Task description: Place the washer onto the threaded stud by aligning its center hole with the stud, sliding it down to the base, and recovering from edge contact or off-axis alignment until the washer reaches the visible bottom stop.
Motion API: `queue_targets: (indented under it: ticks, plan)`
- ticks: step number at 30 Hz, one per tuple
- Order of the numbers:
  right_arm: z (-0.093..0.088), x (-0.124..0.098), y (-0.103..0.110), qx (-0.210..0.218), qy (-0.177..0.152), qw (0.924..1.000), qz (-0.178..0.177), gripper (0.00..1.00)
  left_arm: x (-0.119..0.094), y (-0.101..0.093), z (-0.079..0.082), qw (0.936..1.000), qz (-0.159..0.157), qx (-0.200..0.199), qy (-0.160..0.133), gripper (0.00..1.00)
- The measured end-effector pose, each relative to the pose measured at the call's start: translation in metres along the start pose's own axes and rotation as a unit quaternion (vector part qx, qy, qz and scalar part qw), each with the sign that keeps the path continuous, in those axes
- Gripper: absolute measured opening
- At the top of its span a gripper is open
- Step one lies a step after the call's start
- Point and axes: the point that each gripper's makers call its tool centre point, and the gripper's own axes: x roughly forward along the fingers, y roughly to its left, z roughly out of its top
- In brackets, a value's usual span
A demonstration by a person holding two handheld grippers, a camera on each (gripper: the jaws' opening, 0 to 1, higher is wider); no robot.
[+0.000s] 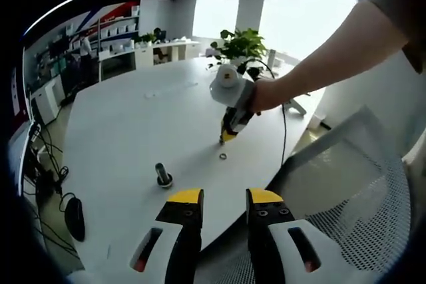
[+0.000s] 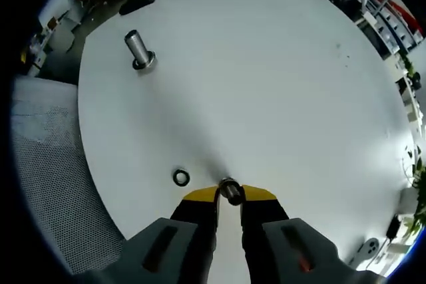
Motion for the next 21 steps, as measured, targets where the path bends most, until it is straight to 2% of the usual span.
queue_targets:
  ticks: [8, 21]
  plan:
    - [-0.0004, 0.0041, 0.0042, -0.011, 0.005, 0.9999, 0.005, 0.14, 0.0008, 0.0006, -0.0016, 1.0, 0.0, -0.004, 0.004, 0.23]
    - [-0.002, 0.0057, 0.0038, 0.007, 0.004, 0.9999, 0.01, 0.16, 0.001, 0.0024, -0.0034, 0.9999, 0.005, -0.005, 0.008, 0.23]
